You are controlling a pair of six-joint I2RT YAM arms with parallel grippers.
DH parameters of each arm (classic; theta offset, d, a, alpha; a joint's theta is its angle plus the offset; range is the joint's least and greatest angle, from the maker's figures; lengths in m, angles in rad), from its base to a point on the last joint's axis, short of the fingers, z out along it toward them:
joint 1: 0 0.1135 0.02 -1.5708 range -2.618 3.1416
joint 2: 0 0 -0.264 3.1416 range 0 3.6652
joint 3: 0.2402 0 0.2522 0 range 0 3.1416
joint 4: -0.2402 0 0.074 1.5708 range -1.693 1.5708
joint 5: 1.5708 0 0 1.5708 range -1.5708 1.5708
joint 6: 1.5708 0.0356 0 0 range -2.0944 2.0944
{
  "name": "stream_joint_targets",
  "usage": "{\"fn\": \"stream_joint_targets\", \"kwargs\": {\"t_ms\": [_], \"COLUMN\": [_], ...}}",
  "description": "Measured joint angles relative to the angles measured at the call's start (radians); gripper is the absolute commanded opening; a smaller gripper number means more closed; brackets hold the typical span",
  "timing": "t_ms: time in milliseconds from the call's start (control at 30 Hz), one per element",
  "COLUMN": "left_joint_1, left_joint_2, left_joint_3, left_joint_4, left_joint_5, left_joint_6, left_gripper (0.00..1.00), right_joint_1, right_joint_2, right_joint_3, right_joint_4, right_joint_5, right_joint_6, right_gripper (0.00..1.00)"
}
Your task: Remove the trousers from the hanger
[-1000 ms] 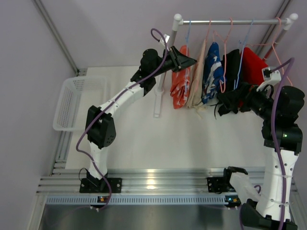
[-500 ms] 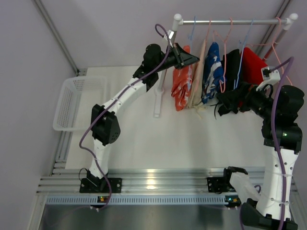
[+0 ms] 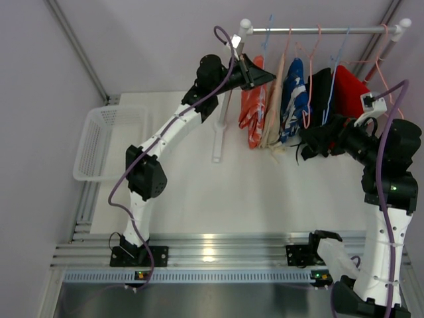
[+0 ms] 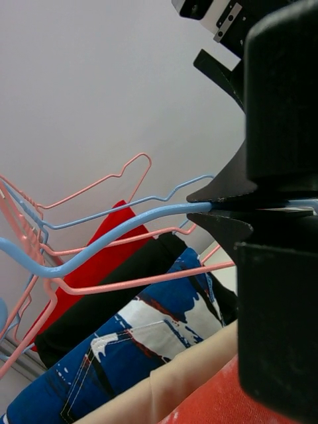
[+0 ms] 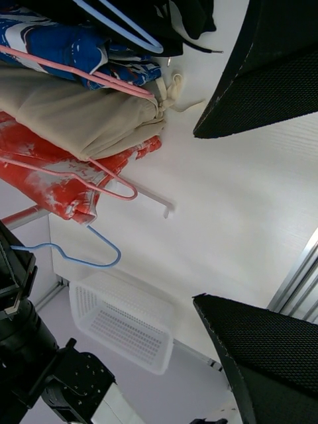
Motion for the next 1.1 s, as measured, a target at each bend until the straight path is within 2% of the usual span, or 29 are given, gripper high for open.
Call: {"fn": "stream_joint_targets", "kwargs": {"t_ms": [200,567,700,867,1000,1100], "left_joint_1": [-0.010,-0.050,-0.076,-0.093,-0.093,-0.094], "left_joint_2": [-0.049,-0.297,-0.378,-0.506,-0.591,-0.653], "left_joint_3": [-0.009,-0.244,-0.338,-0.483,-0.546,-0.576], "left_joint_4": [-0.041,-0.107,-0.152,-0.233,-0.304,-0.348], "left_joint_5": [0.007,0.029,0.027,0.014,-0.014,-0.033], "left_joint_6": [0.036,0.054,0.078,0.103,0.118,0.132], "left_gripper": [0.00,0.00,0.00,0.00,0.00,0.00], "right_joint_1": [0.000,0.000,-0.001,-0.001,0.054,0.207], "right_joint_2": [-0.005,-0.017,-0.028,-0.033,-0.023,0.012], "right_joint_3": [0.000,-0.011,-0.036,-0.078,-0.128,-0.124], "right_joint_4": [0.004,0.121,0.196,0.373,0.478,0.500], "right_joint_5": [-0.009,-0.032,-0.055,-0.101,-0.096,-0.039], "right_joint_6": [0.012,0.099,0.178,0.359,0.481,0.504], "right_gripper": [1.00,0.99,0.99,0.99,0.95,0.93]}}
